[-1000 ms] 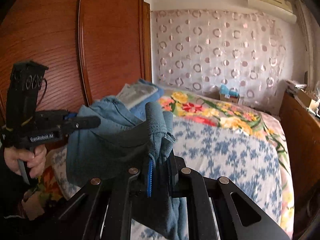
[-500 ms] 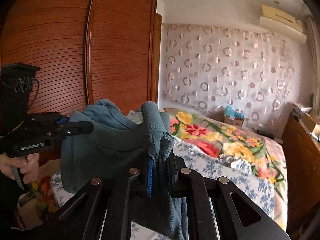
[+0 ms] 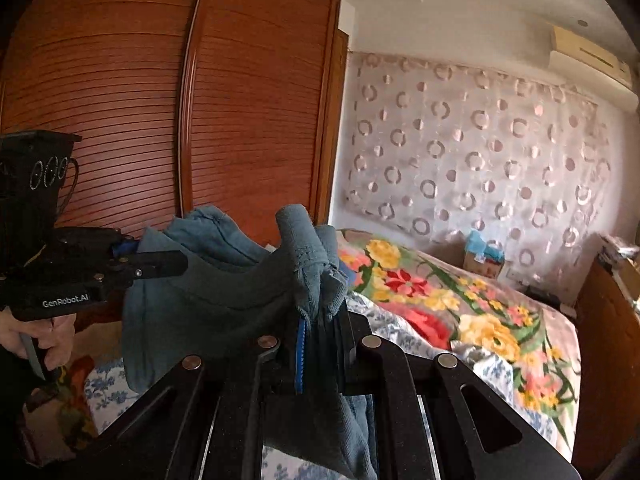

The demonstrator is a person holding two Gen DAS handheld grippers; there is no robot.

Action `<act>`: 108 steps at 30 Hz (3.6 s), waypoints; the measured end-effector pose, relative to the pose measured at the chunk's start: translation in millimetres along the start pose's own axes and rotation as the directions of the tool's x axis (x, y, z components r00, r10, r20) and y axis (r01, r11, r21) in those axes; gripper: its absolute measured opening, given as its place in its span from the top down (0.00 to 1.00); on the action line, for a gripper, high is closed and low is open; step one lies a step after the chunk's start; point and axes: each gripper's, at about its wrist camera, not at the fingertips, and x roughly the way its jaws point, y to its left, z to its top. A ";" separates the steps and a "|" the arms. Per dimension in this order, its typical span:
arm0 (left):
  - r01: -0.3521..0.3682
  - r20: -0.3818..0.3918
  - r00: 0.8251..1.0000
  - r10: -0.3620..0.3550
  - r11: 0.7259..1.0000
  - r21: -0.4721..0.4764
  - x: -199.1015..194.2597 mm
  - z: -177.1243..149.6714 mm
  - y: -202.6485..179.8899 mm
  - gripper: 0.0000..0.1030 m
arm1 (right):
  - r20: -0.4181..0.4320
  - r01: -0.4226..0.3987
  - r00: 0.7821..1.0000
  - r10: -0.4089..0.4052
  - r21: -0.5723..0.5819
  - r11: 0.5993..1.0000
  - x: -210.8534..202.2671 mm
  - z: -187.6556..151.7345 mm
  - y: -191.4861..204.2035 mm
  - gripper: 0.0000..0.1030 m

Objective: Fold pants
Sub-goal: 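Carry the held shorts with both grippers toward the stack of folded jeans, then lower the shorts onto the folded clothes stack with both grippers, then open both grippers and pull them back from the stacked shorts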

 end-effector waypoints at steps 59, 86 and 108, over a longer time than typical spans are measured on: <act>-0.306 -0.192 0.944 0.270 0.932 -0.193 72.1 -73.2 105.7 0.63 | -0.292 -0.166 0.937 0.194 0.120 0.979 242.6 12.0 -118.0 0.69; -0.301 -0.155 0.946 0.284 0.949 -0.097 5.6 -54.1 57.9 0.63 | -0.170 -0.132 0.972 0.163 0.176 0.975 91.1 -3.0 -66.1 0.72; -0.176 -0.112 0.979 0.170 0.983 -0.049 -52.3 -56.6 6.7 0.10 | -0.142 -0.045 0.987 0.074 0.197 0.979 -30.0 -30.7 -34.1 0.71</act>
